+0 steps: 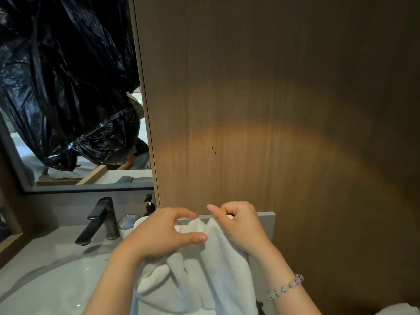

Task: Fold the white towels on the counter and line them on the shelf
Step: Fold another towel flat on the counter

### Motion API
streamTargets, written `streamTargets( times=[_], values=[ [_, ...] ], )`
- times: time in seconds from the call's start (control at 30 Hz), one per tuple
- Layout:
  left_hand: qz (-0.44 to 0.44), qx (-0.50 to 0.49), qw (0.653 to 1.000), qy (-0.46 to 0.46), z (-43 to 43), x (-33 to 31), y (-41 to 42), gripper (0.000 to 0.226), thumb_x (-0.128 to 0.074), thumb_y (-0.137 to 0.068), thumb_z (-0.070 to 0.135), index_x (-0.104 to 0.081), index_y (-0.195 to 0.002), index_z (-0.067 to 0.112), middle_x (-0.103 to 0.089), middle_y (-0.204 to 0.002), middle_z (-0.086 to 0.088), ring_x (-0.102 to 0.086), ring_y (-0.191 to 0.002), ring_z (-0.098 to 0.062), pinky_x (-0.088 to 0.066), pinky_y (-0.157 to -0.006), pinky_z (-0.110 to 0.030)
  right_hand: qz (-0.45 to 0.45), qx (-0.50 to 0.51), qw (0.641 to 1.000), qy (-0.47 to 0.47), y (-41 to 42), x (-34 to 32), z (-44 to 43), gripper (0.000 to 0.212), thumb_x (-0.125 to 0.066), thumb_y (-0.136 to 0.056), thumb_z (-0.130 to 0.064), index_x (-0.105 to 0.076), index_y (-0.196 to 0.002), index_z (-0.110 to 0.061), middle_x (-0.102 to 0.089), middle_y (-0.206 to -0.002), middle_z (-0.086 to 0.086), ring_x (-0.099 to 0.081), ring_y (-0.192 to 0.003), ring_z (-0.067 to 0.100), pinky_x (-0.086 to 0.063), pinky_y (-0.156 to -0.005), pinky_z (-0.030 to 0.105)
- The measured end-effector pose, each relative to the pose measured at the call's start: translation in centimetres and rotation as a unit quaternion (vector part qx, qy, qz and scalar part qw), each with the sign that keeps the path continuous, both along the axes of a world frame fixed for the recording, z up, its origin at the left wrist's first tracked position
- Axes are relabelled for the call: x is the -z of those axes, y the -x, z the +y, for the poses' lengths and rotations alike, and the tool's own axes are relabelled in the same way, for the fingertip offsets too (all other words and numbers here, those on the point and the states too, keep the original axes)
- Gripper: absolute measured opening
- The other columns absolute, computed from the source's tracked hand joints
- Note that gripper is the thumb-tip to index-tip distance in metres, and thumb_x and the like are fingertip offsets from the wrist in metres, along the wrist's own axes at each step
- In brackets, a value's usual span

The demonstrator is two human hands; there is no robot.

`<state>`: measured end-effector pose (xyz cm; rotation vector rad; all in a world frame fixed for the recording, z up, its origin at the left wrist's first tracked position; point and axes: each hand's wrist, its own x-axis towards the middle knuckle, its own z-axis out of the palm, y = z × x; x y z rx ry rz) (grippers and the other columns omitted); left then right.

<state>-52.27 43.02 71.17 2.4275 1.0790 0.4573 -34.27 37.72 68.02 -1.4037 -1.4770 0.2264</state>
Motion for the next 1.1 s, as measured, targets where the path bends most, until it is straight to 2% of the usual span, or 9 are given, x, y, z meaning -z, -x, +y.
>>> streamTargets(
  times=[0.1, 0.2, 0.27, 0.4, 0.47, 0.63, 0.83, 1.0, 1.1],
  values=[
    [-0.016, 0.035, 0.999, 0.003, -0.2, 0.1, -0.9, 0.063, -0.074, -0.065, 0.058, -0.054, -0.123, 0.043, -0.051, -0.108, 0.034, -0.048, -0.104, 0.009, -0.036, -0.084, -0.012, 0.0, -0.028, 1.0, -0.002, 0.6, 0.1, 0.1, 0.061, -0.064, -0.087, -0.039, -0.031, -0.037, -0.024, -0.026, -0.039, -0.008, -0.026, -0.045, 0.008, -0.022, -0.048, 0.021],
    [-0.046, 0.065, 0.996, 0.03, -0.1, 0.8, -1.7, 0.036, -0.075, -0.062, 0.059, -0.065, -0.082, 0.031, -0.051, -0.06, 0.028, -0.049, -0.064, 0.006, -0.033, -0.059, -0.012, 0.014, -0.04, 0.999, -0.003, 1.2, 0.3, 0.2, 0.056, -0.06, -0.081, -0.046, -0.032, -0.038, -0.024, -0.025, -0.041, -0.007, -0.025, -0.046, 0.007, -0.021, -0.047, 0.022],
    [-0.078, 0.069, 0.994, 0.038, 0.0, 1.5, -1.8, 0.056, -0.067, -0.059, 0.065, -0.056, -0.064, 0.01, -0.042, -0.052, 0.013, -0.037, -0.052, -0.005, -0.028, -0.052, -0.022, 0.023, -0.048, 0.999, -0.001, 1.3, 0.4, 0.2, 0.055, -0.059, -0.08, -0.049, -0.033, -0.038, -0.024, -0.025, -0.041, -0.007, -0.025, -0.046, 0.007, -0.021, -0.047, 0.022],
    [-0.127, 0.071, 0.984, 0.101, 0.4, 2.1, -1.4, 0.04, -0.072, -0.081, 0.034, -0.057, -0.061, 0.003, -0.047, -0.048, 0.004, -0.043, -0.044, -0.009, -0.034, -0.048, -0.022, 0.046, -0.067, 0.997, 0.009, 0.8, 0.7, -0.1, 0.059, -0.058, -0.079, -0.053, -0.026, -0.04, -0.022, -0.022, -0.042, -0.01, -0.021, -0.046, 0.006, -0.02, -0.047, 0.019],
    [-0.151, 0.068, 0.978, 0.129, 0.7, 2.0, -0.9, 0.036, -0.071, -0.081, 0.033, -0.059, -0.06, 0.007, -0.046, -0.048, 0.003, -0.044, -0.043, -0.009, -0.036, -0.048, -0.021, 0.048, -0.071, 0.996, 0.016, 0.4, 0.8, -0.3, 0.057, -0.056, -0.078, -0.055, -0.025, -0.042, -0.023, -0.022, -0.044, -0.01, -0.021, -0.046, 0.006, -0.023, -0.048, 0.018],
    [-0.168, 0.034, 0.977, 0.129, 1.5, 2.2, 0.0, 0.037, -0.066, -0.085, 0.033, -0.057, -0.051, 0.023, -0.048, -0.044, 0.002, -0.044, -0.044, -0.01, -0.037, -0.053, -0.02, 0.057, -0.066, 0.995, 0.046, -0.4, 1.1, -0.8, 0.056, -0.062, -0.09, -0.026, -0.029, -0.046, -0.016, -0.023, -0.045, -0.009, -0.022, -0.045, 0.007, -0.03, -0.05, 0.009],
    [-0.19, 0.018, 0.974, 0.122, 1.6, 2.2, 0.7, 0.044, -0.064, -0.082, 0.042, -0.056, -0.058, 0.006, -0.048, -0.043, -0.002, -0.044, -0.044, -0.009, -0.038, -0.055, -0.015, 0.048, -0.05, 0.993, 0.093, -1.1, 1.4, -1.1, 0.053, -0.064, -0.087, -0.032, -0.041, -0.048, -0.005, -0.03, -0.047, -0.004, -0.026, -0.046, 0.006, -0.025, -0.049, 0.017],
    [-0.256, -0.052, 0.956, 0.135, 2.3, 2.3, 1.8, 0.04, -0.058, -0.091, 0.024, -0.055, -0.064, -0.005, -0.045, -0.041, -0.004, -0.046, -0.045, -0.007, -0.038, -0.056, -0.014, 0.092, -0.05, 0.987, 0.123, -2.2, 1.6, -1.6, 0.041, -0.069, -0.083, -0.034, -0.056, -0.05, -0.012, -0.047, -0.047, -0.007, -0.042, -0.046, 0.005, -0.036, -0.051, 0.019],
    [-0.291, -0.073, 0.94, 0.161, 2.8, 2.5, 2.6, 0.042, -0.057, -0.091, 0.024, -0.055, -0.069, -0.012, -0.047, -0.048, -0.015, -0.05, -0.05, -0.011, -0.04, -0.058, -0.019, 0.121, -0.068, 0.982, 0.13, -2.6, 1.4, -1.9, 0.044, -0.071, -0.081, -0.031, -0.053, -0.042, -0.026, -0.04, -0.046, -0.006, -0.035, -0.046, 0.009, -0.033, -0.05, 0.021]
  ],
)
